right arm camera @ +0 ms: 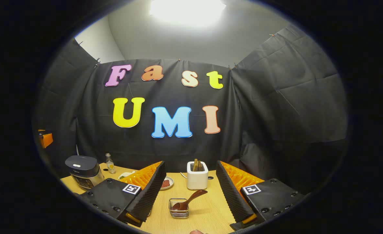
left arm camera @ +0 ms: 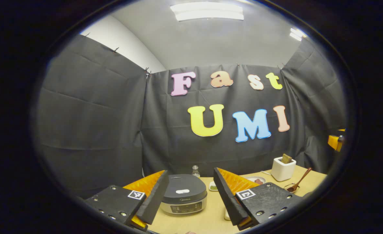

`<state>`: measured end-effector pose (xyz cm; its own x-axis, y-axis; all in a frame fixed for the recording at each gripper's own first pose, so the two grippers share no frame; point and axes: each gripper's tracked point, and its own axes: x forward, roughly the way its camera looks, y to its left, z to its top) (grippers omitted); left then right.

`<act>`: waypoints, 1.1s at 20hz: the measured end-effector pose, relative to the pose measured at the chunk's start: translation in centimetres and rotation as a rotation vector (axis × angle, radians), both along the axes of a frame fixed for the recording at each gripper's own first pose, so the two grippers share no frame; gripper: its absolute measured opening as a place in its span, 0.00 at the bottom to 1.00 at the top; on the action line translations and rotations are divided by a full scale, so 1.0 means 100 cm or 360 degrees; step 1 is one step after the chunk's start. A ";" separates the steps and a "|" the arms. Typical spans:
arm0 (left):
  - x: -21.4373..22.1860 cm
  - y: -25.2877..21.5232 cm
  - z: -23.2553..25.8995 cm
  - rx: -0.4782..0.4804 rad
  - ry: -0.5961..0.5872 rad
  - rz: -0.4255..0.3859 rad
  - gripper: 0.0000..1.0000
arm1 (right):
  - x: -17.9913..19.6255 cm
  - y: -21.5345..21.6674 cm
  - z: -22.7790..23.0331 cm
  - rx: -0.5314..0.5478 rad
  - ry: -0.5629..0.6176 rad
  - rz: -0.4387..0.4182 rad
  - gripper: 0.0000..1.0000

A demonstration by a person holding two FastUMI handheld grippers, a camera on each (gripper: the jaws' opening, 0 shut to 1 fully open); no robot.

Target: Close the left gripper, press the button to open the rice cooker; take a wooden spoon from the chopstick holder with the right hand, scoop a spoonful of rice and pour it into the rice cooker, then put the wooden spoon back into the chopstick holder.

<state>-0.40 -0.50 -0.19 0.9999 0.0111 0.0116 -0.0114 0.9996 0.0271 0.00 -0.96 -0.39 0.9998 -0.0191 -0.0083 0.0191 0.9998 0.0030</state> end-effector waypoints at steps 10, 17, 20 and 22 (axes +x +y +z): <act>-0.004 -0.001 0.002 0.0011 -0.0004 0.0017 0.84 | 0.000 -0.002 0.001 -0.0009 -0.0005 0.0017 0.96; -0.008 -0.003 0.005 0.0040 -0.0021 0.0062 0.84 | -0.002 -0.007 -0.002 -0.0019 0.0001 0.0041 0.97; -0.011 -0.003 0.007 0.0036 -0.0024 0.0063 0.84 | -0.002 -0.009 0.000 -0.0023 -0.0008 0.0049 0.97; -0.019 0.001 0.010 0.0044 -0.0033 0.0068 0.67 | -0.002 -0.009 0.000 -0.0025 -0.0008 0.0054 0.97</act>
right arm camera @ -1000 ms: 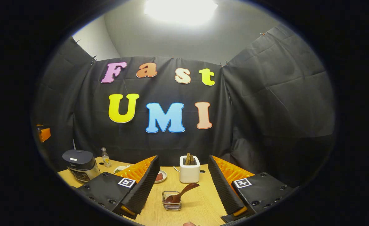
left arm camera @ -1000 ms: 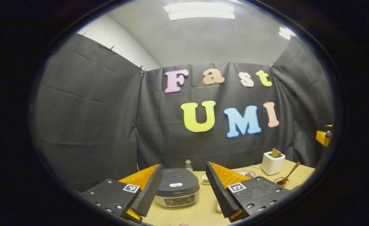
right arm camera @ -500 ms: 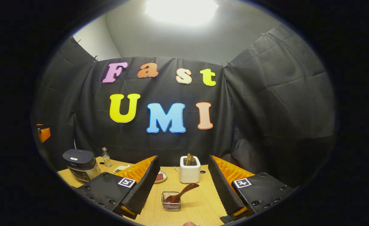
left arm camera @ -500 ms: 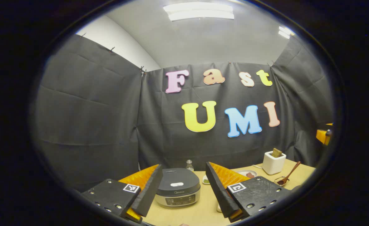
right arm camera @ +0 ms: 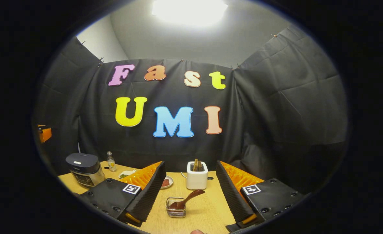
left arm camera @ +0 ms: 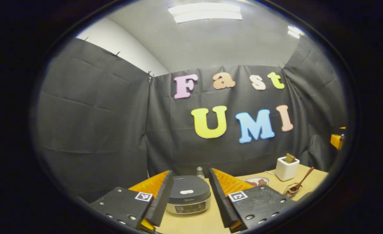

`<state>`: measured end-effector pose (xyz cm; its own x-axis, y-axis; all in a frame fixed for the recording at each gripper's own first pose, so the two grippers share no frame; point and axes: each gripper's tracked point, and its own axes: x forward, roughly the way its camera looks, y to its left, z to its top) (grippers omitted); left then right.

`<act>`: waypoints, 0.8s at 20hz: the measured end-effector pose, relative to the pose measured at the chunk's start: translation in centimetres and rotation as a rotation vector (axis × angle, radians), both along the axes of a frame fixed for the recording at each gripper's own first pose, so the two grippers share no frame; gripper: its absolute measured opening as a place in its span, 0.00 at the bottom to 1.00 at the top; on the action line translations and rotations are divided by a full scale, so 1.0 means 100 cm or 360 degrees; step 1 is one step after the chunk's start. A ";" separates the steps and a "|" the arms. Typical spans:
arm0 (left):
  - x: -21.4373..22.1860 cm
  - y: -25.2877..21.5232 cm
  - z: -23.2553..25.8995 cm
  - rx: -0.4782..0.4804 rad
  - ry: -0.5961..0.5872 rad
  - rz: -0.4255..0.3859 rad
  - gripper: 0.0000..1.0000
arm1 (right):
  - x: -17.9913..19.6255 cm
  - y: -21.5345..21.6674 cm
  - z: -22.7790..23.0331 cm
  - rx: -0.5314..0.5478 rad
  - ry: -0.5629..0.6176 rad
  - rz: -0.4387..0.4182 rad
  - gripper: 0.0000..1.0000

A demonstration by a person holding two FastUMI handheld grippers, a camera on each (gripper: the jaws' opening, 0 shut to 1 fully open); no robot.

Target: Close the left gripper, press the button to open the rice cooker; take a wooden spoon from the chopstick holder with the right hand, scoop a spoonful of rice and pour it into the rice cooker, then put the wooden spoon back into the chopstick holder.

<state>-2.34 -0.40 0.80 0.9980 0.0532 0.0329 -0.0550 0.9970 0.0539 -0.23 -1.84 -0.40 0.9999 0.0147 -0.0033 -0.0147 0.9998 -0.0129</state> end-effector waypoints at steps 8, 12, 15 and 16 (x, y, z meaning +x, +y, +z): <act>0.002 -0.003 -0.011 -0.0058 0.0081 0.0055 0.13 | -0.002 -0.009 -0.005 -0.0007 0.0001 0.0032 0.98; 0.002 -0.006 -0.012 -0.0141 0.0085 0.0053 0.01 | -0.002 -0.018 -0.010 -0.0026 -0.0001 0.0075 0.97; 0.007 -0.005 -0.002 -0.0134 0.0054 0.0059 0.00 | 0.001 -0.022 -0.015 -0.0012 0.0001 0.0132 0.97; 0.009 -0.002 0.000 -0.0124 0.0049 0.0073 0.01 | 0.003 -0.024 -0.017 -0.0012 0.0003 0.0146 0.98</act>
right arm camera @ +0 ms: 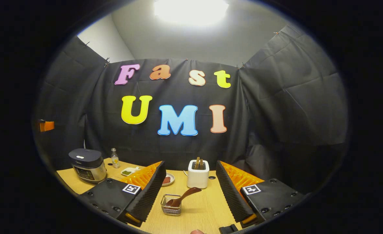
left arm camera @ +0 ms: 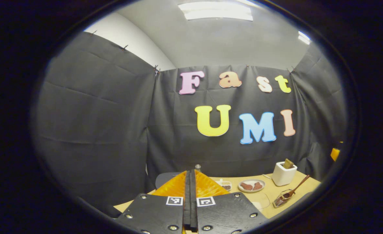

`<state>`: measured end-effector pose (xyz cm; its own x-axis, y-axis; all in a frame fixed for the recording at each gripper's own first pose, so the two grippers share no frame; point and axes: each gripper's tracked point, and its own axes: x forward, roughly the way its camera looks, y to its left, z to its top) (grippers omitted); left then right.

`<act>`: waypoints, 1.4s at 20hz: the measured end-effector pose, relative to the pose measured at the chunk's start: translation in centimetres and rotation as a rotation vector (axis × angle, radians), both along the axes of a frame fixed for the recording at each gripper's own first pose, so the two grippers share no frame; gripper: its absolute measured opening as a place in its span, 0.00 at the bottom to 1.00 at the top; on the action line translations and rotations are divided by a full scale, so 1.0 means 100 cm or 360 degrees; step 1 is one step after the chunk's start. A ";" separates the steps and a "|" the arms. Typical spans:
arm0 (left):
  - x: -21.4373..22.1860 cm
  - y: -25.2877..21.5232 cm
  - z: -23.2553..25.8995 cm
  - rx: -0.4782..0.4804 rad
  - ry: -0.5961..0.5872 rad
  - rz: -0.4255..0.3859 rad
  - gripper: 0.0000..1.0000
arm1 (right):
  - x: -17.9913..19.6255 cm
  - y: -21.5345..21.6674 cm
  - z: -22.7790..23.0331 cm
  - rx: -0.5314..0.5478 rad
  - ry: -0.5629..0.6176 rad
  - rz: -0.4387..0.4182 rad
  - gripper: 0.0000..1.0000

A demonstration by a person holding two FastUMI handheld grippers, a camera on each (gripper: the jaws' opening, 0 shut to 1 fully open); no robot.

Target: Close the left gripper, press the button to open the rice cooker; take a wooden spoon from the chopstick holder with the right hand, scoop a spoonful of rice and pour it into the rice cooker, then put the wooden spoon back into the chopstick holder.

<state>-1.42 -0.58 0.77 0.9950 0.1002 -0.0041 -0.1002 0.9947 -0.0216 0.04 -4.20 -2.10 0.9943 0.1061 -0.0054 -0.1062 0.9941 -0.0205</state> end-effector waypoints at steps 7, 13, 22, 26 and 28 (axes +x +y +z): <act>0.047 0.015 0.000 0.0015 0.0026 -0.0039 0.00 | 0.008 0.000 -0.011 0.0007 0.0032 -0.0008 0.97; 0.111 0.019 -0.041 -0.0012 0.0152 -0.0179 0.00 | 0.020 0.021 -0.013 0.0023 0.0053 -0.0098 0.97; 0.175 0.032 -0.135 -0.0080 0.0380 -0.0254 0.01 | 0.036 0.036 -0.013 -0.0031 0.0081 -0.0223 0.96; 0.189 0.032 -0.177 -0.0113 0.0479 -0.0269 0.01 | 0.043 0.042 -0.017 -0.0077 0.0110 -0.0247 0.97; 0.194 0.032 -0.195 -0.0121 0.0525 -0.0263 0.01 | 0.045 0.047 -0.017 -0.0085 0.0116 -0.0243 0.98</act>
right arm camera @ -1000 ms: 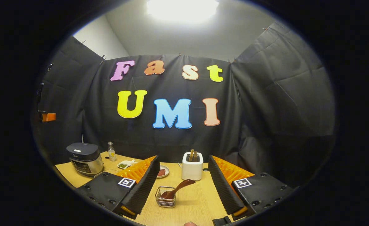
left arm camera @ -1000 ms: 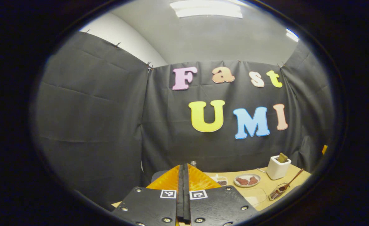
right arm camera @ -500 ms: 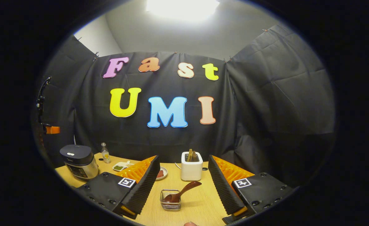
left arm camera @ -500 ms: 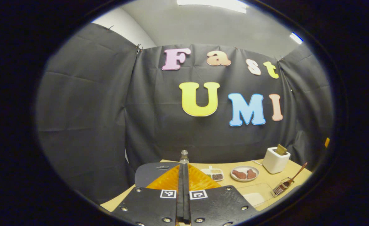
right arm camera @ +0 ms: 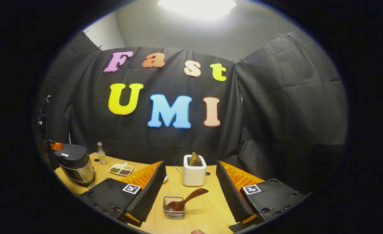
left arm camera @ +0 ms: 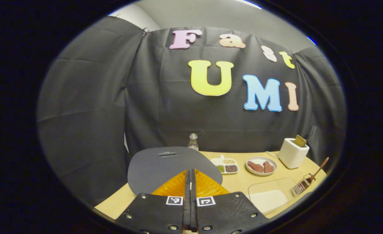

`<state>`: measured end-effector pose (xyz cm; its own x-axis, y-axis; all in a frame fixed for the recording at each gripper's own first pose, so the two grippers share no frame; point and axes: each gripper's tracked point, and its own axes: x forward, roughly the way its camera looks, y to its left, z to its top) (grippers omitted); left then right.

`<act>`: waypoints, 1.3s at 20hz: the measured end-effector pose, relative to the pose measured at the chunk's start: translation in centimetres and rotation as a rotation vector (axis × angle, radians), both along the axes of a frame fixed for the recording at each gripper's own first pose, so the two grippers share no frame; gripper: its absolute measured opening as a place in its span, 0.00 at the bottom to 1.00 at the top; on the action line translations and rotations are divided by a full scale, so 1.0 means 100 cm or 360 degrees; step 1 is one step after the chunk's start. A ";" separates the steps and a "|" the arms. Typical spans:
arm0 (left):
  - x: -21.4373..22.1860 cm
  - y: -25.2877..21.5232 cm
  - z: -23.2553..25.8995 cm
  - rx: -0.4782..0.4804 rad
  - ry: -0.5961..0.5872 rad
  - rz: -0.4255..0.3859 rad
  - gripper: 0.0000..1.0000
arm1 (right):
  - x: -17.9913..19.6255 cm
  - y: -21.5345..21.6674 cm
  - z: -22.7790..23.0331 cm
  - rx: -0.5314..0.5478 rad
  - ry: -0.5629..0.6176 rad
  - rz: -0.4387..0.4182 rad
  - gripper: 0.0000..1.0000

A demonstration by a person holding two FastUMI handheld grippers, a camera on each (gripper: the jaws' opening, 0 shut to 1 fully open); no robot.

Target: Close the left gripper, press the button to open the rice cooker; take a wooden spoon from the chopstick holder with the right hand, scoop a spoonful of rice and pour it into the rice cooker, then put the wooden spoon back into the chopstick holder.

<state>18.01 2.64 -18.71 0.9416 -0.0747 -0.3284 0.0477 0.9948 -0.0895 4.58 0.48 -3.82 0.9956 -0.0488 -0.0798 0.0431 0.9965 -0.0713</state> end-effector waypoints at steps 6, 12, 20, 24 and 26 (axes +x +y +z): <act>0.002 0.004 -0.033 0.0011 0.0104 0.0006 0.00 | 0.008 0.011 0.000 -0.0002 0.0003 0.0010 0.98; -0.008 0.003 -0.049 0.0003 0.0129 0.0036 0.02 | 0.012 0.016 0.001 0.0010 -0.0002 0.0030 0.98; -0.001 0.002 -0.032 0.0012 0.0122 0.0024 0.01 | 0.010 0.029 0.012 0.0034 -0.0053 0.0119 0.98; 0.013 0.011 0.030 0.0048 -0.0075 0.0081 0.02 | 0.008 0.026 0.017 0.0041 -0.0084 0.0135 0.98; 0.016 0.016 0.056 0.0087 -0.0172 0.0109 0.01 | 0.006 0.023 0.017 0.0057 -0.0088 0.0137 0.97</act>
